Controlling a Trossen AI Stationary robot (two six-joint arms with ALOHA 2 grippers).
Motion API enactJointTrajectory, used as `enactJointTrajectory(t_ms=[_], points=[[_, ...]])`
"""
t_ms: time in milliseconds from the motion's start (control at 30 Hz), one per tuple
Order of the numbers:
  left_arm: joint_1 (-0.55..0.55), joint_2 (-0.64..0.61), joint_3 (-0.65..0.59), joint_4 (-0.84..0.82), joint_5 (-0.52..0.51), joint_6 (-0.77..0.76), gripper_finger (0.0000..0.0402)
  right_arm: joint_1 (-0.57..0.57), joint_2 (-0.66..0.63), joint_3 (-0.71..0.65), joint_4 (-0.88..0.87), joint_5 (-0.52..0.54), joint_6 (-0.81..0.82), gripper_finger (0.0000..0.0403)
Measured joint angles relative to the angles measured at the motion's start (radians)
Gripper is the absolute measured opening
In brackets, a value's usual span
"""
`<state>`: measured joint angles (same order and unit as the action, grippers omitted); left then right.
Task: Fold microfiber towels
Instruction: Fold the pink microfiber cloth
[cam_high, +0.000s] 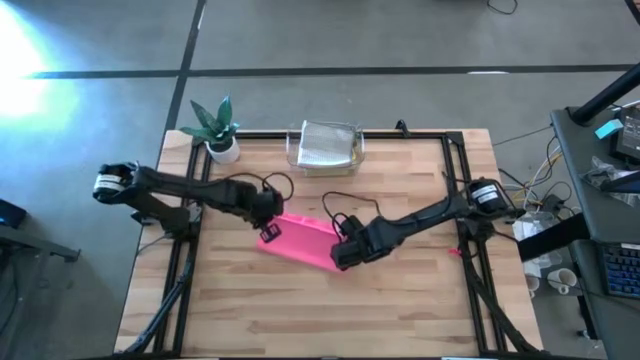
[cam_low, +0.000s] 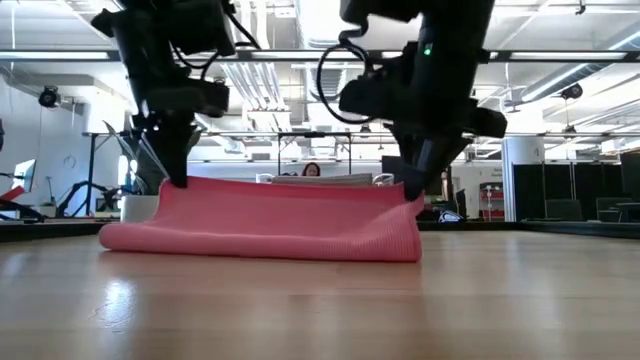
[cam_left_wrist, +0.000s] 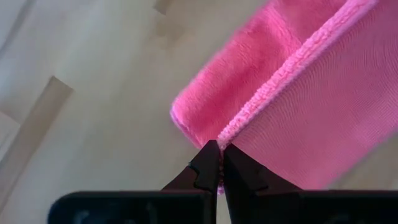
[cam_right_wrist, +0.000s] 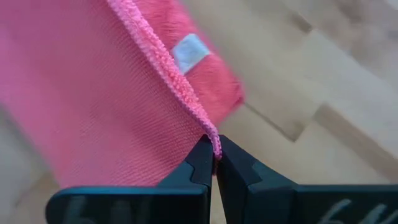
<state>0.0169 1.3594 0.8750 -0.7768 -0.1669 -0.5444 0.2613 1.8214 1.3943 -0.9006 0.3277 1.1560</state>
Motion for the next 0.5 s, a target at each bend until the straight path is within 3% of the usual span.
enactJointTrajectory(t_ms=[500], points=[[0.097, 0.0, -0.013, 0.062, 0.0, 0.113, 0.0, -0.076, 0.0, -0.005, -0.011, 0.004, -0.101, 0.0012]])
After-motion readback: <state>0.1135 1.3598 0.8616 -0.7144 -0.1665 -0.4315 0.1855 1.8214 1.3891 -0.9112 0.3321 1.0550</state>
